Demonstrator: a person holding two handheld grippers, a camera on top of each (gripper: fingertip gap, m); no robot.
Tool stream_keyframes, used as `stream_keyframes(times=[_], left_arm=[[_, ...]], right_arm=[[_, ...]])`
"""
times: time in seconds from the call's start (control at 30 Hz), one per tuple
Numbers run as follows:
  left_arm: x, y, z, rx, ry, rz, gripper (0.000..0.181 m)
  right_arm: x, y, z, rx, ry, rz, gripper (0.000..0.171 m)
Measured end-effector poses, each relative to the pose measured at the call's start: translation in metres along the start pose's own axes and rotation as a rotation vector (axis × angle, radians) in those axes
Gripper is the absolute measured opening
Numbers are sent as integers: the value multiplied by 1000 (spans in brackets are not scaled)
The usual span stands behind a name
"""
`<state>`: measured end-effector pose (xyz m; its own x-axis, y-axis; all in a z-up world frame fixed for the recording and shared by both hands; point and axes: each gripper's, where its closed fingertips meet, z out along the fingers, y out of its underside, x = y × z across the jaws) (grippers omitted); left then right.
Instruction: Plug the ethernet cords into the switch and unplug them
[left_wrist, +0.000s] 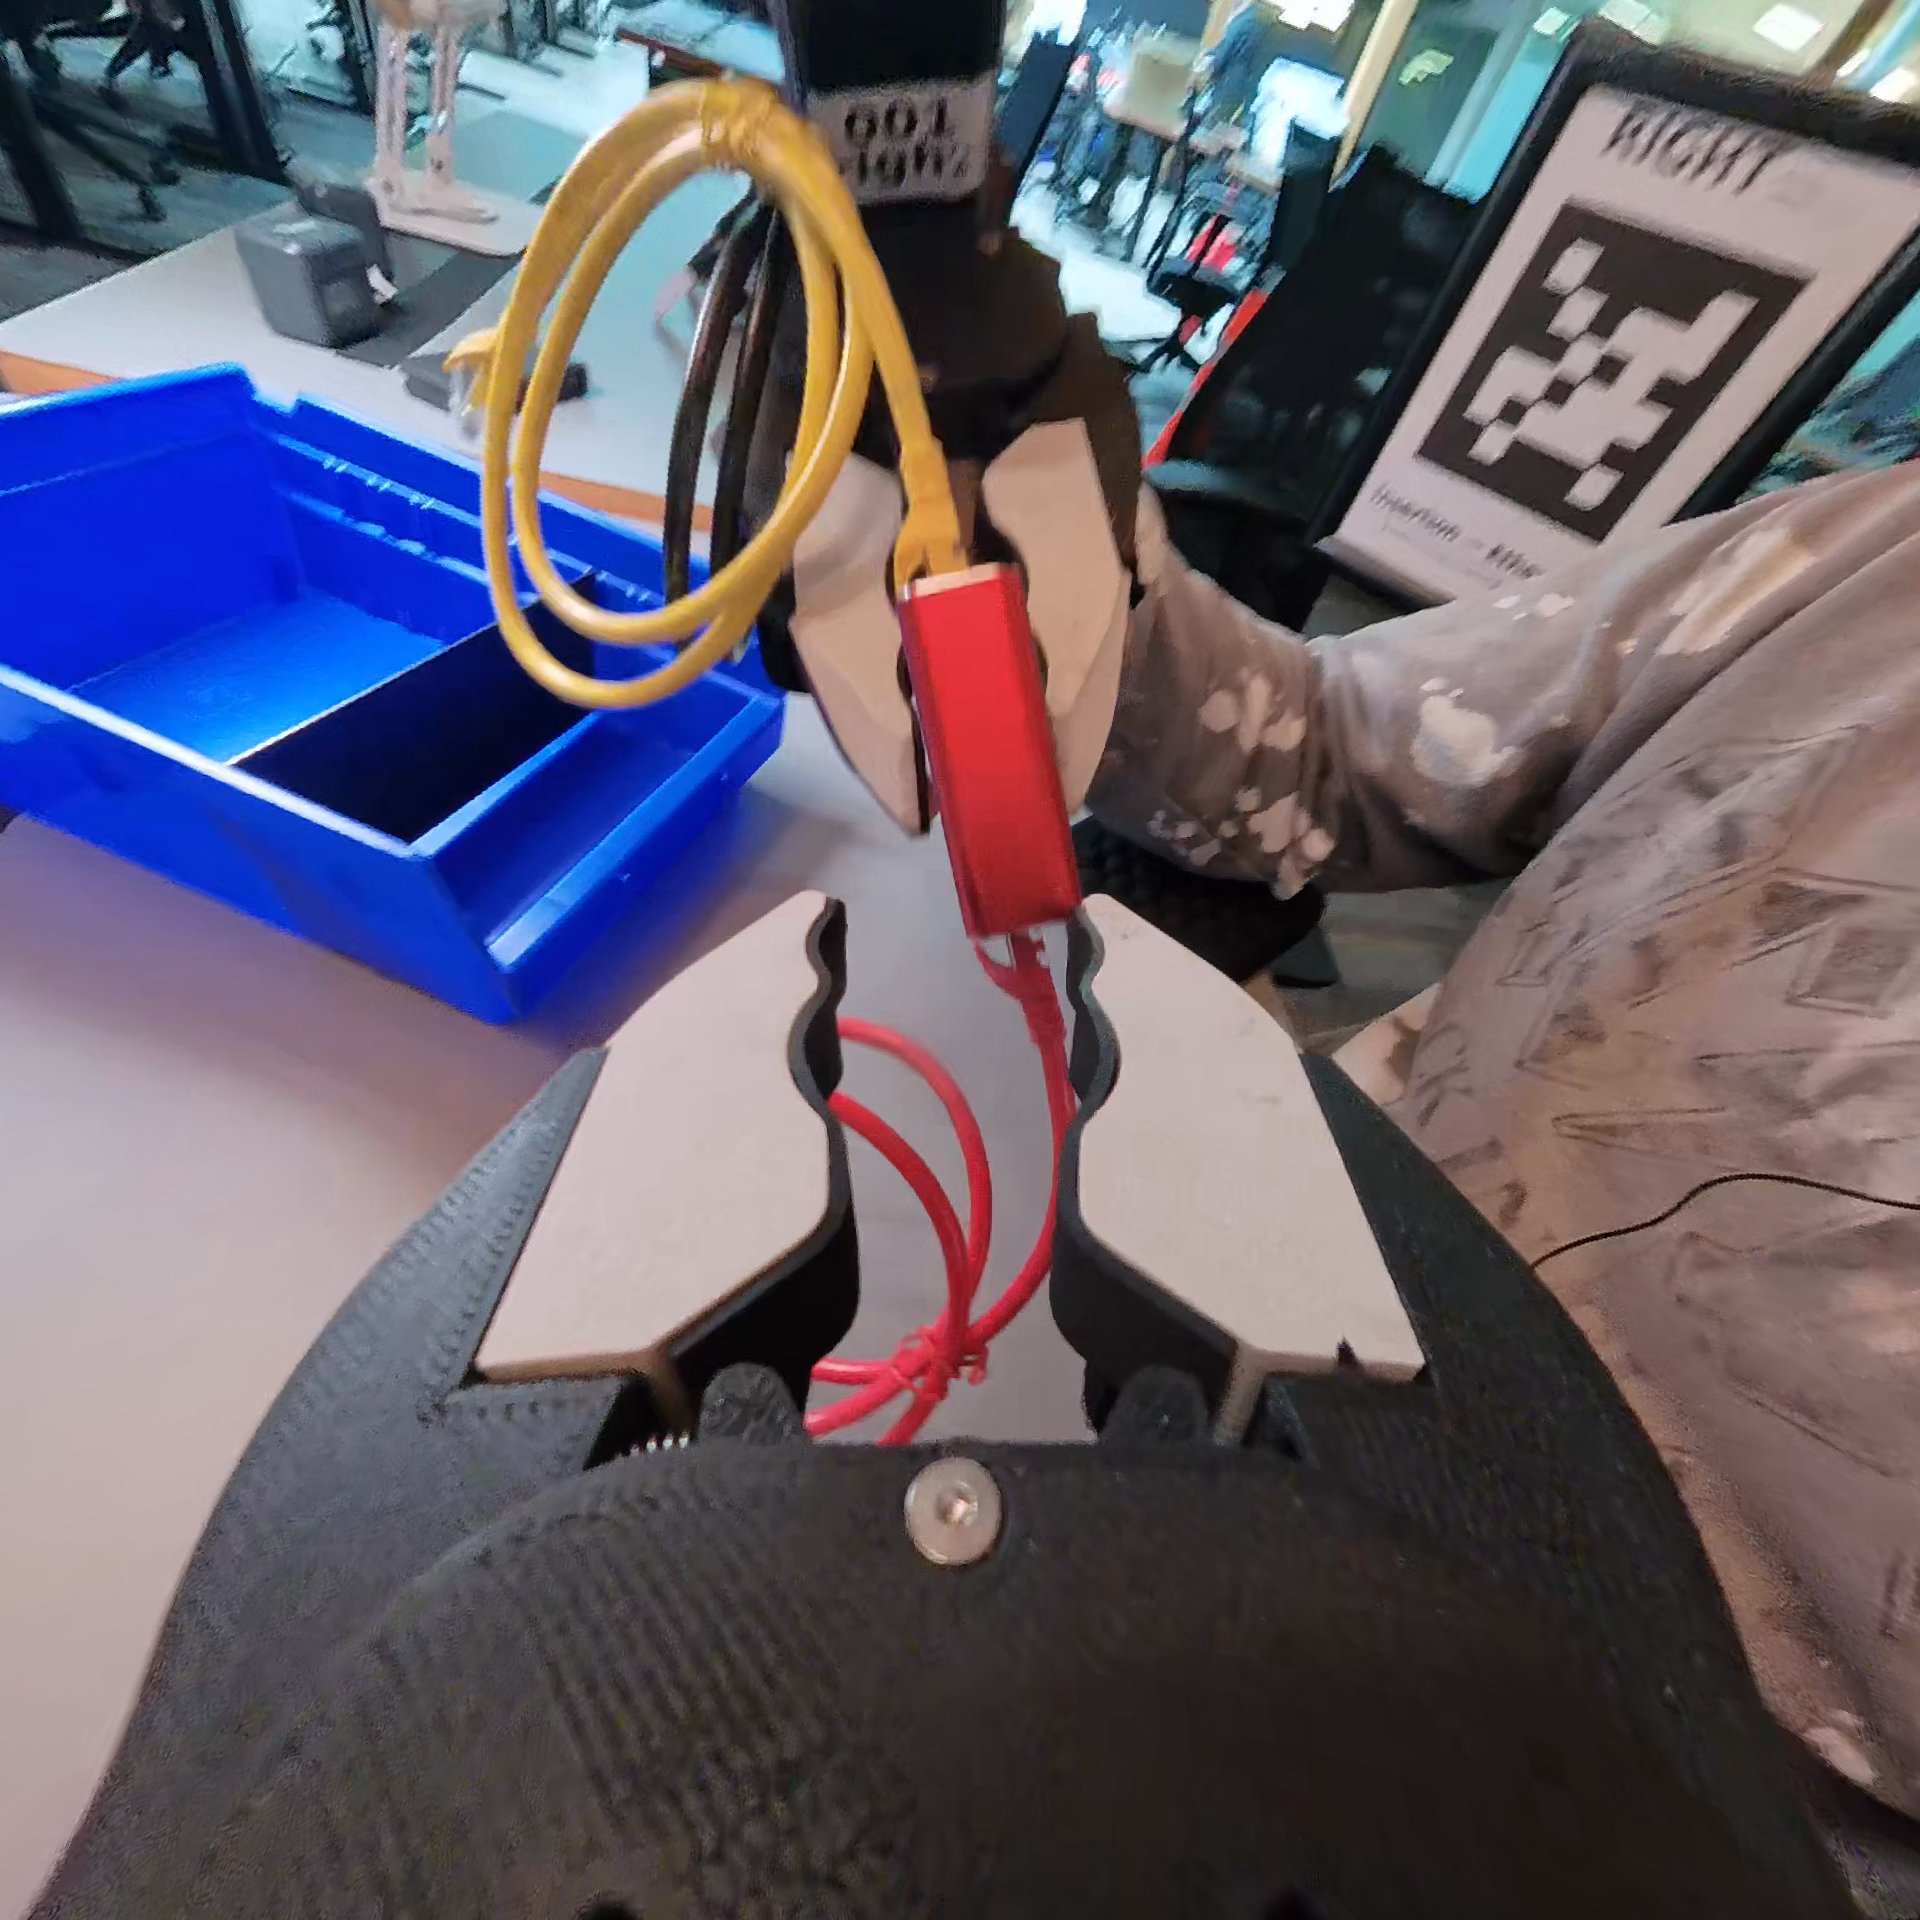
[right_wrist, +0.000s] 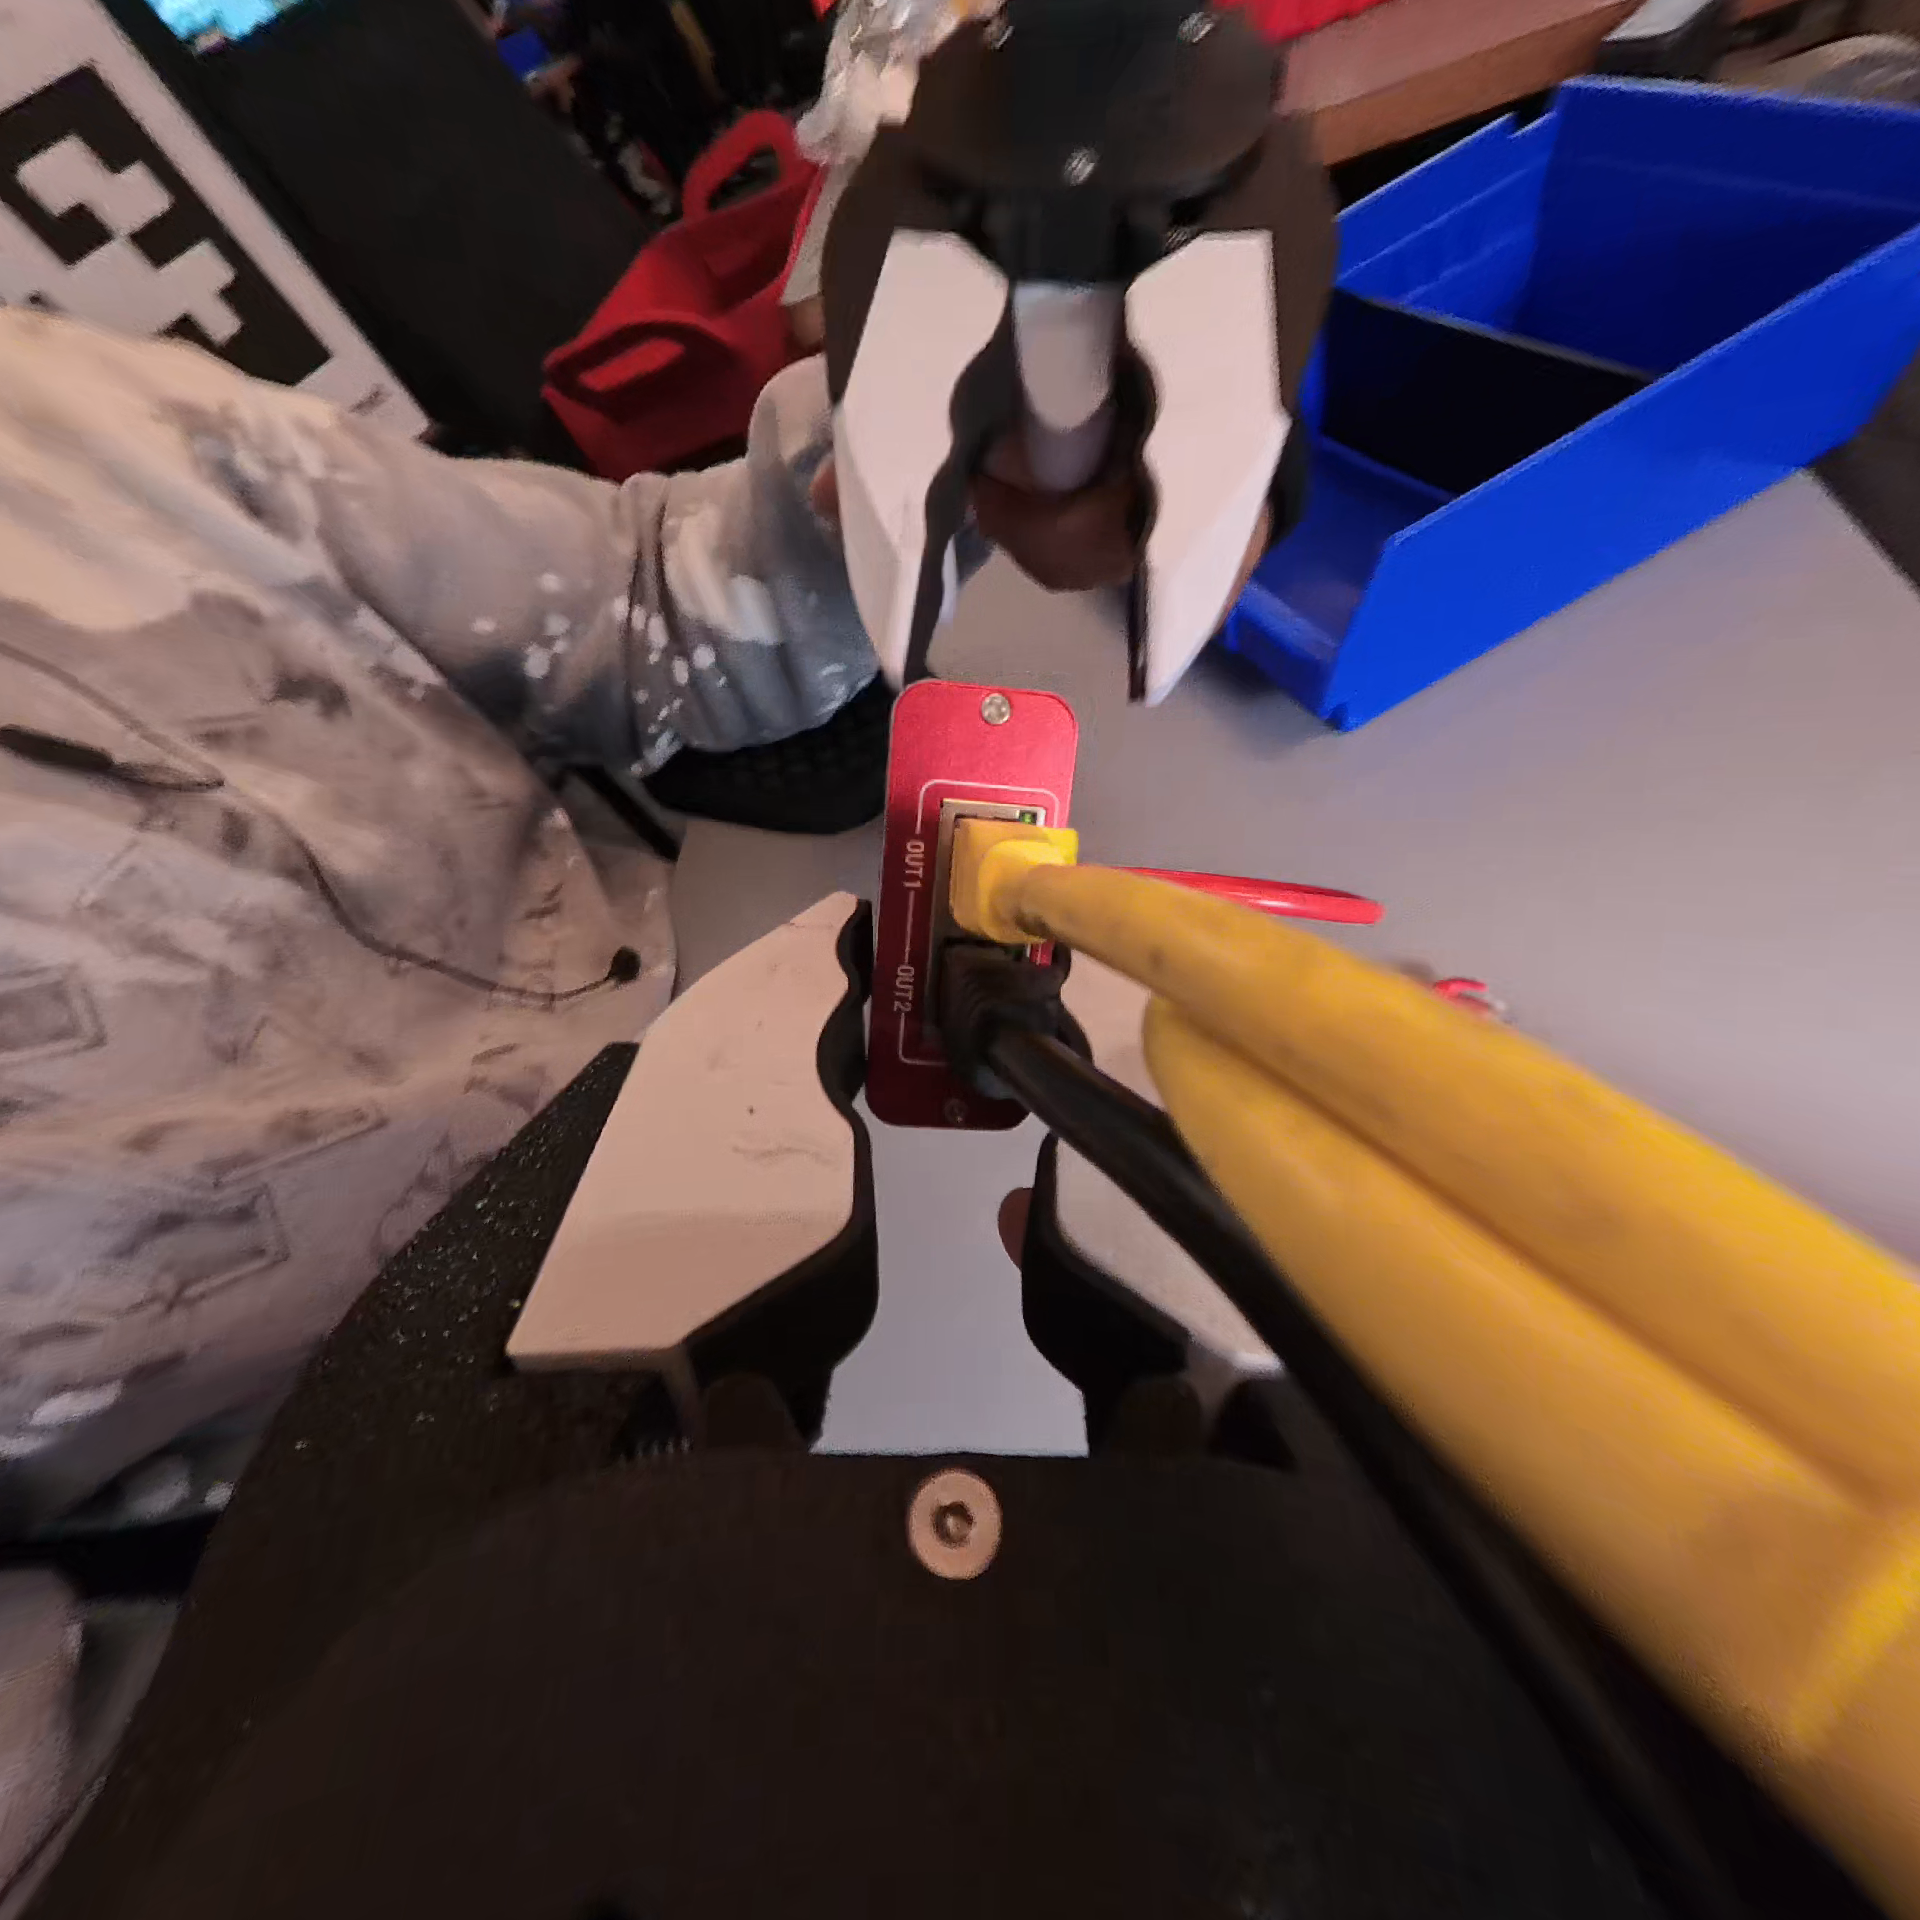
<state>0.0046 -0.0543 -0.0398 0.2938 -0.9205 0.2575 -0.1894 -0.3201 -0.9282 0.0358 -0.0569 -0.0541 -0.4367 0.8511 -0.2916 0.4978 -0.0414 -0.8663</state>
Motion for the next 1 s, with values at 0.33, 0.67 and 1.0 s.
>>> stream_keyframes(times=[0.33, 0.67, 1.0], left_arm=[[8, 6, 29, -28, 50, -105, 27], [-62, -34, -36, 573, 79, -543, 26], [-69, -37, -33, 655, 26, -638, 27]], right_arm=[[7, 16, 21, -144, 90, -54, 32], [53, -44, -17, 48, 689, -319, 59], [80, -42, 10, -86, 988, -522, 70]])
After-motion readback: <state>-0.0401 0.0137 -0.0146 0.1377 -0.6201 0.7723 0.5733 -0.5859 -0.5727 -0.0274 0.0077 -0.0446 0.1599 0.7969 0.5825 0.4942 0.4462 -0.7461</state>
